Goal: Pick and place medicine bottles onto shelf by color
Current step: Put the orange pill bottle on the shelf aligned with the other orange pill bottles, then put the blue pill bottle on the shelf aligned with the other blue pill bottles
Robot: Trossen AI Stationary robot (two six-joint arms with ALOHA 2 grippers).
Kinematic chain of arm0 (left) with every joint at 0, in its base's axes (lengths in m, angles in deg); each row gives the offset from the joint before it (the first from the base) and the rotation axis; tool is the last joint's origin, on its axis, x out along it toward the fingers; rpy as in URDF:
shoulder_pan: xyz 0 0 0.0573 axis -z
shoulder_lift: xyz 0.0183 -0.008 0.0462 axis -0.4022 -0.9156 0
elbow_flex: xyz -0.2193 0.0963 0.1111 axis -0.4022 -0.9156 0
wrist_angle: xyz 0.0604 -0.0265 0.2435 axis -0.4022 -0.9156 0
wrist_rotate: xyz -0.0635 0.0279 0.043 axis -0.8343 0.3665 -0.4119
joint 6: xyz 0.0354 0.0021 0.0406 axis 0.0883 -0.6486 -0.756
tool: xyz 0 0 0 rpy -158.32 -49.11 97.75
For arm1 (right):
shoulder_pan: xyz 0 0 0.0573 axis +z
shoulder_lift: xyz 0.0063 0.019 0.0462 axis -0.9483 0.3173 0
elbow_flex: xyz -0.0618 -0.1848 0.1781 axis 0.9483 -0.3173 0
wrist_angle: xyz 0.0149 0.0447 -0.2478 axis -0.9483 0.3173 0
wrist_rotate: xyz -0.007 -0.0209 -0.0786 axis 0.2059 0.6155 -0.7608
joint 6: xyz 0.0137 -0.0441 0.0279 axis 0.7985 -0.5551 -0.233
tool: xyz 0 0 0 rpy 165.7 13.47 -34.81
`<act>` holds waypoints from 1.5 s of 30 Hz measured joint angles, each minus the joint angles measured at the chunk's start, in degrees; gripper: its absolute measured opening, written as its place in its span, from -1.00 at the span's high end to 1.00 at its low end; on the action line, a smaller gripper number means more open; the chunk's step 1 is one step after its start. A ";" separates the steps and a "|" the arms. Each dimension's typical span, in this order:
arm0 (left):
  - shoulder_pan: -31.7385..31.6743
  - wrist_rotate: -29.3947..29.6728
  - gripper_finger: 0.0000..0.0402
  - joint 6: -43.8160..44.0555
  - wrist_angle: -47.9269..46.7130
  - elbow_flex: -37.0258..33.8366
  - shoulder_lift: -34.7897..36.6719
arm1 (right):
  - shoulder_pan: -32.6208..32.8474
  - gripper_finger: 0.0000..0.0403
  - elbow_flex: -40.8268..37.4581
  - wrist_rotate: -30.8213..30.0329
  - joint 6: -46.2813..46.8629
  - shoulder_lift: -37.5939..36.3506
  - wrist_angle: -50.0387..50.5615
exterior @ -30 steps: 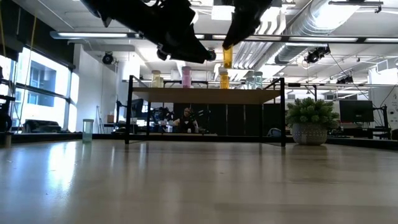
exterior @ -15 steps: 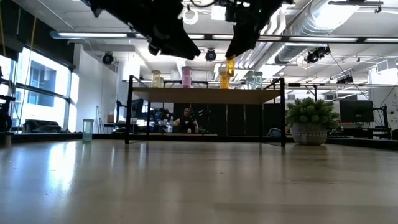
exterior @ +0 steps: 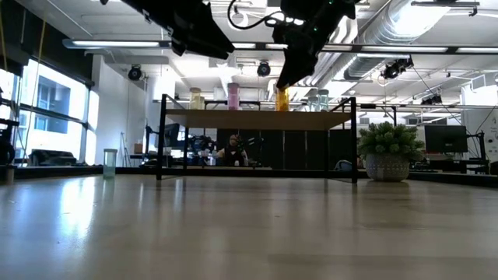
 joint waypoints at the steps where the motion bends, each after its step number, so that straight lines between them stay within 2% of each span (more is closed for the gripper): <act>1: 0.00 0.00 -0.02 0.00 0.09 0.00 0.05 | -0.11 0.47 0.00 -0.01 0.56 0.00 -0.16; 15: 0.02 -0.02 -0.02 0.00 -1.29 0.00 0.05 | -0.46 0.46 0.00 -0.03 1.26 0.00 0.06; 26: 0.02 0.00 -0.02 0.00 -1.27 0.00 0.03 | -0.44 0.24 0.00 -3.14 1.37 0.00 -0.16; 45: 0.02 -0.02 -0.02 0.00 -1.37 0.00 0.01 | -0.40 0.23 0.02 -3.13 2.43 0.00 -0.53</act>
